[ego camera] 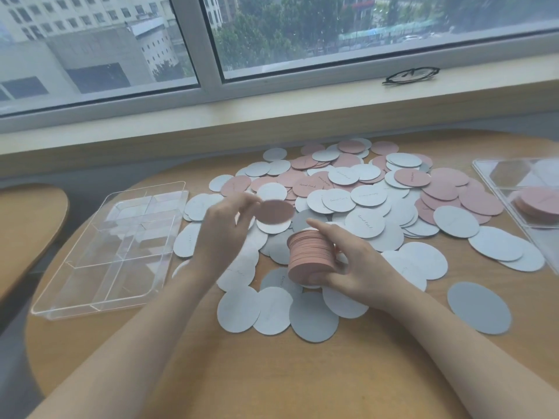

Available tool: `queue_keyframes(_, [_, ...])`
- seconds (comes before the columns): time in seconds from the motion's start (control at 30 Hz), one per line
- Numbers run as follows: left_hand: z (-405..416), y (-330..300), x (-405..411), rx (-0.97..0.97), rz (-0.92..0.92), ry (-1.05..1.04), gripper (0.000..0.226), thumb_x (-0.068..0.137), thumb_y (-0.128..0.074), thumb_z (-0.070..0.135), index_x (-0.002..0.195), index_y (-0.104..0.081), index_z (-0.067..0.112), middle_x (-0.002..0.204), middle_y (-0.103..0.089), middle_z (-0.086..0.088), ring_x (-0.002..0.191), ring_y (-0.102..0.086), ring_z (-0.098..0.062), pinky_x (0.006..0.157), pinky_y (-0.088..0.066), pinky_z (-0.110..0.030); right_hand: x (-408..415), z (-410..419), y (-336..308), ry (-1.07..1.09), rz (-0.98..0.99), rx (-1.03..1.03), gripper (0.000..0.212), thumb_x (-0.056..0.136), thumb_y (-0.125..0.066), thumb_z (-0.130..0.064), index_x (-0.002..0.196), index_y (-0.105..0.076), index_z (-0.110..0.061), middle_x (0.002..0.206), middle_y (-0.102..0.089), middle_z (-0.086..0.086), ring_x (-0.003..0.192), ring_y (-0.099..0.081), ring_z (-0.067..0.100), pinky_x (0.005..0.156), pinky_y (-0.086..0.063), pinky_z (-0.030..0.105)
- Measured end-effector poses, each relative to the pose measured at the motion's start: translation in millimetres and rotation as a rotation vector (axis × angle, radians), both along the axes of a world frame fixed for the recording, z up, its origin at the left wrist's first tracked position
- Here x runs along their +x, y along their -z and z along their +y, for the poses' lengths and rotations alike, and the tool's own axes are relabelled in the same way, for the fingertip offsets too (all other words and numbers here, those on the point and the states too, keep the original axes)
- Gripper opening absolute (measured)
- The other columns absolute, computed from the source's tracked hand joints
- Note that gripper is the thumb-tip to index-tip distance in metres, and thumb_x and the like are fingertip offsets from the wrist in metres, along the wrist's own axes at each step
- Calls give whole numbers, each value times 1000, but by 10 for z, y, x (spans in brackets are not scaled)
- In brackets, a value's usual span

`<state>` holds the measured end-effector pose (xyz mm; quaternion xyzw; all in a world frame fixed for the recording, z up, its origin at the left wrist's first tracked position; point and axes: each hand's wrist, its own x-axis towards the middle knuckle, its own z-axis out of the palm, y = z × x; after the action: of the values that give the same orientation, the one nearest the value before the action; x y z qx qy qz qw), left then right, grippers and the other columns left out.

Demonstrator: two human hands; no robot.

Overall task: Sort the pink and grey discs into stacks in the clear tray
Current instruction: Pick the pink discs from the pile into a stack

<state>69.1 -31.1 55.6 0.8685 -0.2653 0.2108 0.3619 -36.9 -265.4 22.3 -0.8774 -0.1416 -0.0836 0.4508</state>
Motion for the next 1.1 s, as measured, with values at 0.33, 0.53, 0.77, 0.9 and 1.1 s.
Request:
queue_keyframes(0.33, [-78, 0, -275, -5, 406, 255, 16, 100, -61, 21, 97, -74, 28, 86, -70, 23, 84, -61, -1, 76, -44, -15, -8, -2, -11, -4, 10, 11, 68, 67, -85, -42, 125, -50, -32, 121, -52, -17, 110, -52, 1, 86, -38, 7])
queue_keyframes(0.53, [-119, 143, 299, 329, 246, -107, 22, 99, -58, 32, 117, -66, 21, 118, -62, 6, 109, -56, -16, 92, -45, -35, 1, 0, -4, 15, 48, 12, 68, 68, -88, -39, 121, -45, -42, 109, -57, -25, 104, -56, 1, 83, -40, 11])
queue_keyframes(0.77, [-109, 211, 571, 699, 201, -297, 43, 97, -50, 52, 125, -61, 22, 127, -58, 0, 120, -50, -25, 95, -37, -39, 1, 0, 9, 7, 47, 4, 68, 69, -87, -39, 125, -47, -37, 113, -59, -20, 106, -56, 4, 85, -41, 12])
queue_keyframes(0.9, [-10, 206, 599, 744, 200, -343, 46, 94, -50, 58, 122, -63, 23, 124, -59, 1, 117, -51, -25, 94, -37, -40, 13, -1, 20, 10, 48, -10, 68, 70, -86, -40, 123, -45, -40, 113, -58, -20, 105, -55, 2, 84, -39, 9])
queue_keyframes(1.1, [-53, 93, 619, 780, 143, -272, 34, 97, -51, 47, 111, -72, 25, 115, -65, 1, 112, -54, -23, 91, -35, -37, 3, 6, 10, 13, 48, -2, 68, 69, -87, -39, 124, -46, -38, 113, -58, -20, 106, -55, 1, 84, -39, 9])
